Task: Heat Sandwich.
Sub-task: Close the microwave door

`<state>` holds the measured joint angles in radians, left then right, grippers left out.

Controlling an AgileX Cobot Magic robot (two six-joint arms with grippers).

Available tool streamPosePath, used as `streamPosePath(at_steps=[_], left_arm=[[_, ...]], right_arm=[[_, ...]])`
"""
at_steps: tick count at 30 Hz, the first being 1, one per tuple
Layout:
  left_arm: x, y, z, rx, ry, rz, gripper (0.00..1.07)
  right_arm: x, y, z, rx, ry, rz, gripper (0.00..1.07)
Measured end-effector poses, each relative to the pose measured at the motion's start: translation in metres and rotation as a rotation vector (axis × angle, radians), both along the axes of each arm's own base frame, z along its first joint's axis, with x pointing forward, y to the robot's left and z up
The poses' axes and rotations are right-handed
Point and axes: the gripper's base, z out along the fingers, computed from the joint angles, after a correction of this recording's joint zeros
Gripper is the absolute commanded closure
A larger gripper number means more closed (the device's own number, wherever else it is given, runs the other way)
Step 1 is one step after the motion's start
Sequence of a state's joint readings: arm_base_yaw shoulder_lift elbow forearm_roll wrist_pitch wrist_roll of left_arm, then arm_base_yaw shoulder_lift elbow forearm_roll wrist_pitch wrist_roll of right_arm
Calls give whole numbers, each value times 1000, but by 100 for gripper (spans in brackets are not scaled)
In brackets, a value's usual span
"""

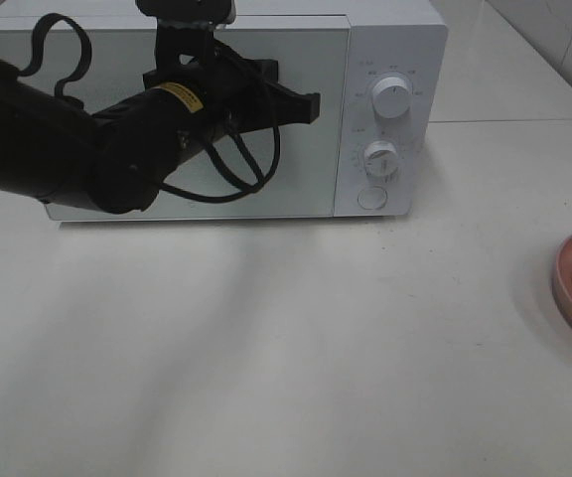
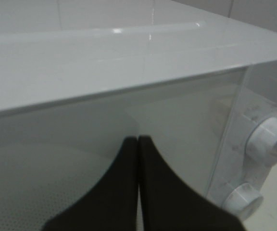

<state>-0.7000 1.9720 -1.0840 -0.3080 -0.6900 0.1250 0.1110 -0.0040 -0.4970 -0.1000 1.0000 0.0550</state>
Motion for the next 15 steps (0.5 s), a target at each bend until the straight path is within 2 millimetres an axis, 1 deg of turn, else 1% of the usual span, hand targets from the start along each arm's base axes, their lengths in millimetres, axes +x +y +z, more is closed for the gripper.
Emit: streamPosePath(at_steps=[3, 8, 15], left_arm=[[4, -5, -2, 7, -1, -11, 107], [5, -11, -5, 15, -7, -30, 107], [4, -12, -6, 16, -7, -34, 107]], right_arm=[[0, 0, 0, 0, 0, 0, 33], [0, 0, 0, 0, 0, 0, 33], [0, 0, 0, 0, 0, 0, 33]])
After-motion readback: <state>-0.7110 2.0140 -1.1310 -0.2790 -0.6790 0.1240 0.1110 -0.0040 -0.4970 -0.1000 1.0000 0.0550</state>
